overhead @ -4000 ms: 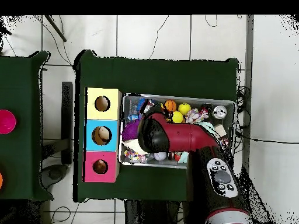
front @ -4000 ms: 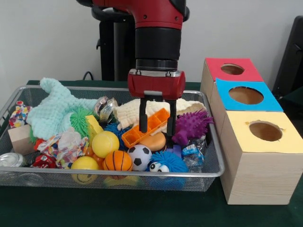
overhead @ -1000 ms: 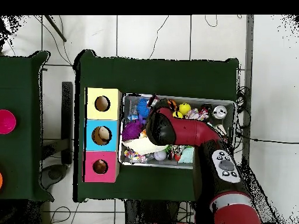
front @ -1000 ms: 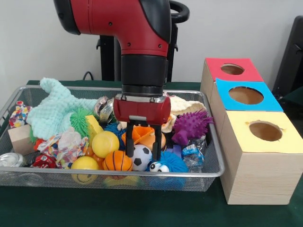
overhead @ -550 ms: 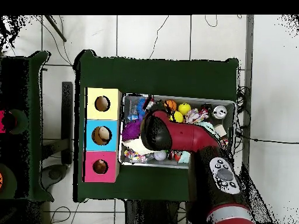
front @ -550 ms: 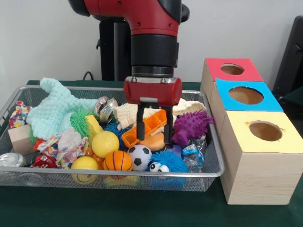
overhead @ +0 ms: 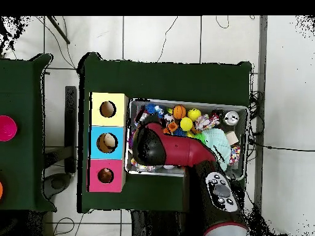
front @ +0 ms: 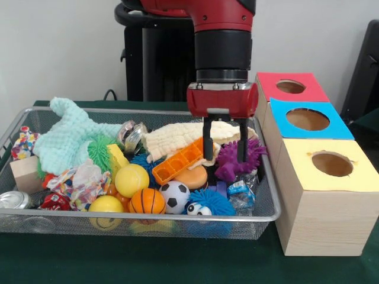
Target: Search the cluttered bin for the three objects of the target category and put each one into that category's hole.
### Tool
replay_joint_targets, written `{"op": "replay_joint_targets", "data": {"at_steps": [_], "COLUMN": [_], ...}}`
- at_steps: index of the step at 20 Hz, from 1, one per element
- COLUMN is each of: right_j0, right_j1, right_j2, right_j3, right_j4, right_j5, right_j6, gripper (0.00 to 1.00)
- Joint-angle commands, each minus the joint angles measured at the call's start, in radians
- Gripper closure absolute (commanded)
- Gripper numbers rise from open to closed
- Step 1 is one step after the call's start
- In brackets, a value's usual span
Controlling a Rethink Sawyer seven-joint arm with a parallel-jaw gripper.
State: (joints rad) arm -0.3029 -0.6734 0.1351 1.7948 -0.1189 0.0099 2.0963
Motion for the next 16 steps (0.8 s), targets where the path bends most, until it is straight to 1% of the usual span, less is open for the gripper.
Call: {"op": "replay_joint_targets", "data": {"at_steps": [1,5,10,12,14,16], "right_j0": [0.017,0.017,0.022,0.036,0.061,0.098], "right_j1": [-0.014,-0.012,-0.036,-0.053,-0.065,-0.071], "right_j2": [0.010,0.012,0.006,-0.008,-0.028,-0.060], "right_j3": [0.129,0.156,0.203,0.229,0.254,0.272], "right_j4": [0.092,0.118,0.144,0.157,0.188,0.234], "right_j5": [0.085,0.070,0.063,0.054,0.046,0.041], "right_j6": [0.215,0.213,0.214,0.225,0.252,0.287], "gripper": [0.00,0.00,0.00,0.00,0.00,0.00]}}
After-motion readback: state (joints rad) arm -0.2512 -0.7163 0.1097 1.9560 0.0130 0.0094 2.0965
